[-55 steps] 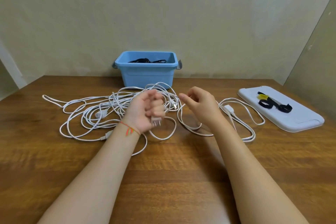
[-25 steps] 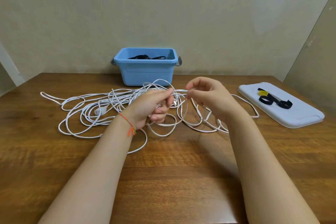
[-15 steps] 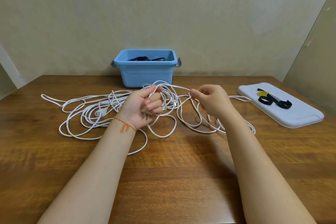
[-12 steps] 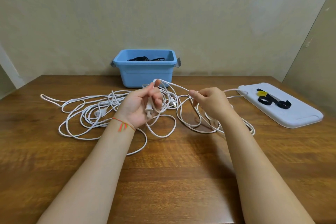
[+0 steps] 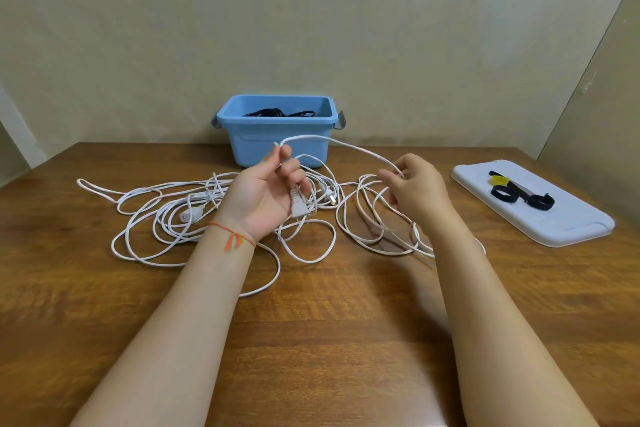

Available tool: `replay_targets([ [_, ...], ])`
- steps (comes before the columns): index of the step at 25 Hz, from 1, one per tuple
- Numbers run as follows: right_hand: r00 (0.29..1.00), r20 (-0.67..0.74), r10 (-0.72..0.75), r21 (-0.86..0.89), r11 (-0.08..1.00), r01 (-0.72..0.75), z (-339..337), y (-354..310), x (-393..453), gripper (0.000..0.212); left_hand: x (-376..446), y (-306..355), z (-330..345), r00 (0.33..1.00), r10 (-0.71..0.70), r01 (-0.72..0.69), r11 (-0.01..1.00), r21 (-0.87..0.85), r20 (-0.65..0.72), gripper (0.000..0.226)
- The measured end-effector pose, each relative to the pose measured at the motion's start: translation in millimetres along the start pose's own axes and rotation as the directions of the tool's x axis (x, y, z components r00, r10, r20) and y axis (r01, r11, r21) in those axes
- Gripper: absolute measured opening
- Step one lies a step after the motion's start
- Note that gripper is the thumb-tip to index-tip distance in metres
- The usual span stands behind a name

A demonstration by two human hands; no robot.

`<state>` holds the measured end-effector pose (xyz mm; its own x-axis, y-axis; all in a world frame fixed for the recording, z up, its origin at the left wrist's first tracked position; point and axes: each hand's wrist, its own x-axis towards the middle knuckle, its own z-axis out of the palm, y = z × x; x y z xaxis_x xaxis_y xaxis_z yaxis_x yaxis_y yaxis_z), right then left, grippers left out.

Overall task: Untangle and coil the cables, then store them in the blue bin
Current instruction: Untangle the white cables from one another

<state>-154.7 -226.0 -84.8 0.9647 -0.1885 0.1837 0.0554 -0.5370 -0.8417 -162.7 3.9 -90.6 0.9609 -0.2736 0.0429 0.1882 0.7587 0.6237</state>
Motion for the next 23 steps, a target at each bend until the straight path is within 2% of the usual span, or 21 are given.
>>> replay_targets([
  [2,0.997,0.068,-0.025,0.016,1.0,0.024,0,-5,-3,0.023,0,2,0,0.999,-0.026,0.024,0.998,-0.059,-0.034,0.03],
  [3,0.997,0.074,-0.02,0.1,0.995,0.012,-1,-6,-3,0.019,0,4,-2,0.997,-0.04,0.033,0.995,-0.099,-0.069,0.032],
  [6,0.997,-0.068,-0.042,0.32,0.945,0.062,-2,-4,2,0.004,0,10,-6,0.985,-0.006,-0.007,0.997,-0.075,-0.174,0.037],
  [8,0.977,-0.18,-0.113,0.285,0.945,0.162,-1,-3,3,0.011,-1,9,-4,0.982,0.014,-0.018,1.0,-0.019,-0.188,0.037],
  [9,0.965,-0.209,-0.159,0.188,0.962,0.199,0,-3,2,0.013,-3,8,-2,0.985,0.021,-0.019,1.0,0.012,-0.171,0.036],
  [11,0.957,-0.155,-0.247,-0.17,0.96,0.22,3,-3,0,0.011,-6,7,2,0.996,0.042,-0.036,0.996,0.076,-0.073,0.035],
  [13,0.967,0.046,-0.249,-0.535,0.811,0.235,10,-10,-6,0.011,-8,7,8,0.996,0.061,-0.07,0.985,0.159,0.057,0.033],
  [15,0.923,0.267,-0.276,-0.648,0.658,0.385,25,-19,-13,0.013,-8,0,15,0.988,0.084,-0.12,0.944,0.307,0.128,0.034],
  [17,0.822,0.435,-0.368,-0.572,0.591,0.568,41,-25,-20,0.012,-7,-14,21,0.976,0.165,-0.214,0.832,0.511,0.14,0.037],
  [19,0.754,0.498,-0.429,-0.43,0.633,0.644,49,-26,-28,0.012,-4,-27,20,0.97,0.217,-0.23,0.648,0.726,0.113,0.038],
  [21,0.749,0.525,-0.404,-0.265,0.759,0.595,48,-27,-32,0.014,-3,-32,18,0.954,0.283,-0.197,0.336,0.921,0.101,0.038],
  [23,0.741,0.565,-0.362,-0.105,0.86,0.5,37,-30,-34,0.013,-2,-32,15,0.934,0.329,-0.17,0.065,0.983,0.14,0.036],
])
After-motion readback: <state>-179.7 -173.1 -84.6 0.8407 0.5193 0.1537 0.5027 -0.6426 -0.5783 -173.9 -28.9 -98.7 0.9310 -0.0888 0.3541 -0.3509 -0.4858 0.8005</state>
